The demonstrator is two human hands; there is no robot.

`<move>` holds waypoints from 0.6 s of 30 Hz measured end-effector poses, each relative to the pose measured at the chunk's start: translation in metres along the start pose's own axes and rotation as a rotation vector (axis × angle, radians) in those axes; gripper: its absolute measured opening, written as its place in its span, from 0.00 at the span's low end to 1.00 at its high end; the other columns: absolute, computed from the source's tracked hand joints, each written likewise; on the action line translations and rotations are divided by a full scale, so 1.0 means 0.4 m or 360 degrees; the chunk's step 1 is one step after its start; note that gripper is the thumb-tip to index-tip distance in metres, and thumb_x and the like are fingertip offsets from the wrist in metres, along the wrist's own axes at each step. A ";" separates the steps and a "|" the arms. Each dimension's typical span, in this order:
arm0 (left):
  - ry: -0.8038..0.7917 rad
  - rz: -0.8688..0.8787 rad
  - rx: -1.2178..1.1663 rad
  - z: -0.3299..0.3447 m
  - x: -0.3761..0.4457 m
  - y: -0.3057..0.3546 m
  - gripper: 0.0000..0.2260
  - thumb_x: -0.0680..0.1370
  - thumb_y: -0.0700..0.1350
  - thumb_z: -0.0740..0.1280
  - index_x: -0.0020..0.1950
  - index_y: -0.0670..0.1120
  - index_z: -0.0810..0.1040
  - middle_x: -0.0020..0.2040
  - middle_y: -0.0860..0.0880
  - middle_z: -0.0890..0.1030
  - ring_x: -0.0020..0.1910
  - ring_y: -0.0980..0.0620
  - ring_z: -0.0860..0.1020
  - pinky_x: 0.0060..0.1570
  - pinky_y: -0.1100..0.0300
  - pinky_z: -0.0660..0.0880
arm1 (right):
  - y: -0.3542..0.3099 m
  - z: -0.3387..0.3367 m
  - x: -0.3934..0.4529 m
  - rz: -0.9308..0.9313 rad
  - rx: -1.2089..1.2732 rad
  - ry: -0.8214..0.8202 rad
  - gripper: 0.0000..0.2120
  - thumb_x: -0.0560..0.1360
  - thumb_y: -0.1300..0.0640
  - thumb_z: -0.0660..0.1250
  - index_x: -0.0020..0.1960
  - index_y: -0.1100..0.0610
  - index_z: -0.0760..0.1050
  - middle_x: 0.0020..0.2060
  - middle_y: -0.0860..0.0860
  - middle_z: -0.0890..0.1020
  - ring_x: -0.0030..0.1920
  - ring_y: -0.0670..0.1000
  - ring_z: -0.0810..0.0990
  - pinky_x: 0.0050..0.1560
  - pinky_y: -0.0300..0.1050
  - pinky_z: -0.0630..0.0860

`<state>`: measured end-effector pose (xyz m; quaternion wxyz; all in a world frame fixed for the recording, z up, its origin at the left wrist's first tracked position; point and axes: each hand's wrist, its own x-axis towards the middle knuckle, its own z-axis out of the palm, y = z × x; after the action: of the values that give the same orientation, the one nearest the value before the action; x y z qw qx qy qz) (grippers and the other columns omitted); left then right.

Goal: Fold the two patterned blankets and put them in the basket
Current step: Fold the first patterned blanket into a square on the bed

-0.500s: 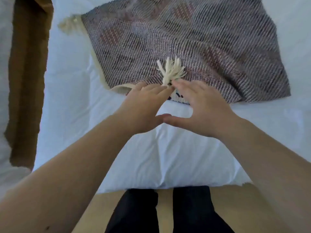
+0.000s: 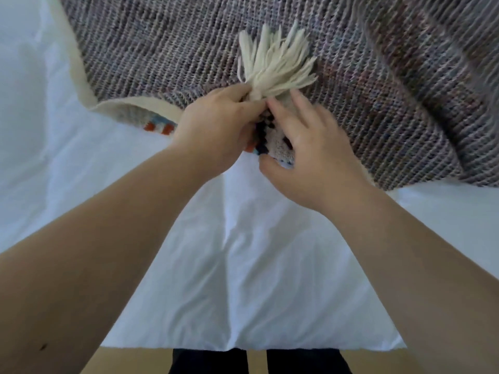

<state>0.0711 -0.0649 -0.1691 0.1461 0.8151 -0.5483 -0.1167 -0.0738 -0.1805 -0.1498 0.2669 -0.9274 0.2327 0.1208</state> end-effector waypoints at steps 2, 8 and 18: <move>0.0083 -0.0041 -0.0125 -0.005 -0.001 -0.008 0.19 0.74 0.39 0.58 0.59 0.46 0.83 0.45 0.45 0.81 0.42 0.41 0.79 0.37 0.45 0.77 | -0.011 0.000 0.018 0.0053 0.0010 -0.0046 0.37 0.75 0.39 0.61 0.80 0.41 0.49 0.80 0.52 0.49 0.77 0.61 0.54 0.72 0.63 0.59; 0.0161 -0.0321 -0.0461 -0.072 -0.111 -0.016 0.15 0.70 0.37 0.63 0.53 0.42 0.83 0.43 0.50 0.84 0.42 0.48 0.80 0.43 0.51 0.76 | -0.116 0.031 0.027 -0.0175 0.0299 0.0011 0.32 0.77 0.44 0.63 0.79 0.47 0.59 0.78 0.53 0.59 0.72 0.57 0.66 0.68 0.58 0.68; -0.0247 -0.1019 -0.0840 -0.251 -0.504 -0.129 0.12 0.69 0.44 0.58 0.41 0.52 0.82 0.35 0.53 0.82 0.36 0.55 0.78 0.38 0.58 0.74 | -0.446 0.171 -0.074 -0.0606 0.0439 -0.0255 0.08 0.75 0.56 0.69 0.54 0.54 0.80 0.38 0.52 0.82 0.41 0.58 0.80 0.38 0.54 0.74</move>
<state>0.0757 0.1517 -0.0885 0.2645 0.8677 -0.2282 -0.3537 -0.0177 0.0018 -0.1181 0.4264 -0.8968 0.0462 0.1085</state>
